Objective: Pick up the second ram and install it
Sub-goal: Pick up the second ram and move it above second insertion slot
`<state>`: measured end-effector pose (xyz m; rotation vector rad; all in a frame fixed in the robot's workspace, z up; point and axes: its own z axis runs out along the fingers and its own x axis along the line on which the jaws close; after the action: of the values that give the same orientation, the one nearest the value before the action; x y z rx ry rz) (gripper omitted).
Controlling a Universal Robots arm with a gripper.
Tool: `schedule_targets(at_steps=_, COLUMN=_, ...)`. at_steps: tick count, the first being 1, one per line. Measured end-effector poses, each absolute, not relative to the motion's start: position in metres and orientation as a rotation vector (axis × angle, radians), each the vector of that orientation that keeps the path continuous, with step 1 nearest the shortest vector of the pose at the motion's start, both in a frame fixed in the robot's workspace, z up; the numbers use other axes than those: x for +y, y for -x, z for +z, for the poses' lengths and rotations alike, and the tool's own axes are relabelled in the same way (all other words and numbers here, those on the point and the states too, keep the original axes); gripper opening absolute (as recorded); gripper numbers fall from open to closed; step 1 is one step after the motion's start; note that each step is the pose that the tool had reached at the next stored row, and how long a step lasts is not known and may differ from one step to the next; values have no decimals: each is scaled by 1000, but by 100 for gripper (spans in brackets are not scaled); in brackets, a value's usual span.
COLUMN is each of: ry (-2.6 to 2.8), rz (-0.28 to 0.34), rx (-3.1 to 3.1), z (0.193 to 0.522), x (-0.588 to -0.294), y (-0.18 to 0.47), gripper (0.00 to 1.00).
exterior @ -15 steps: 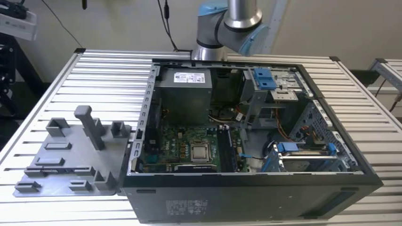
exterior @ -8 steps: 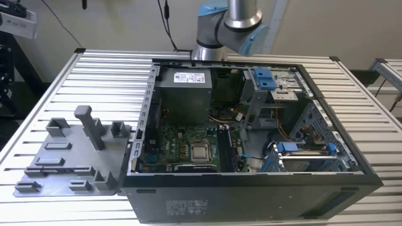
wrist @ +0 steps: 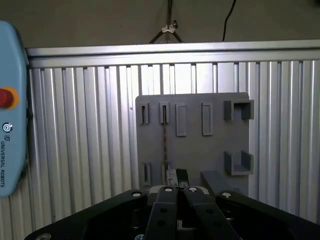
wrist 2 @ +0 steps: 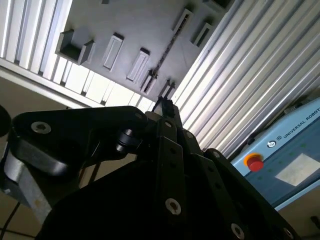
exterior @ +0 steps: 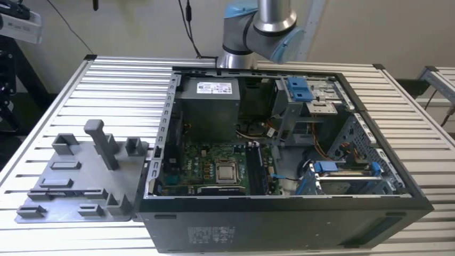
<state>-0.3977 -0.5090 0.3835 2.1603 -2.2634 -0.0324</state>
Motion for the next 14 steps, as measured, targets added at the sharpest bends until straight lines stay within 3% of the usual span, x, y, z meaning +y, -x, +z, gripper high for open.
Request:
schedule_targets(at_steps=5, ry=-2161, rz=-32, rx=-2263, z=384, x=-509, y=398, gripper=18)
schedule_targets(at_steps=8, ry=-2161, rz=-32, rx=-2262, z=384, x=-509, y=398, gripper=36)
schedule_targets(at_steps=9, ry=-2162, rz=-32, rx=-2262, z=384, x=-509, y=398, gripper=36)
schedule_targets(at_steps=11, ry=-2162, rz=-32, rx=-2262, z=384, x=-509, y=398, gripper=47)
schedule_targets(at_steps=13, ry=-2162, rz=-32, rx=-2261, z=384, x=-509, y=398, gripper=47)
schedule_targets(at_steps=14, ry=-2162, rz=-32, rx=-2261, z=384, x=-509, y=398, gripper=54)
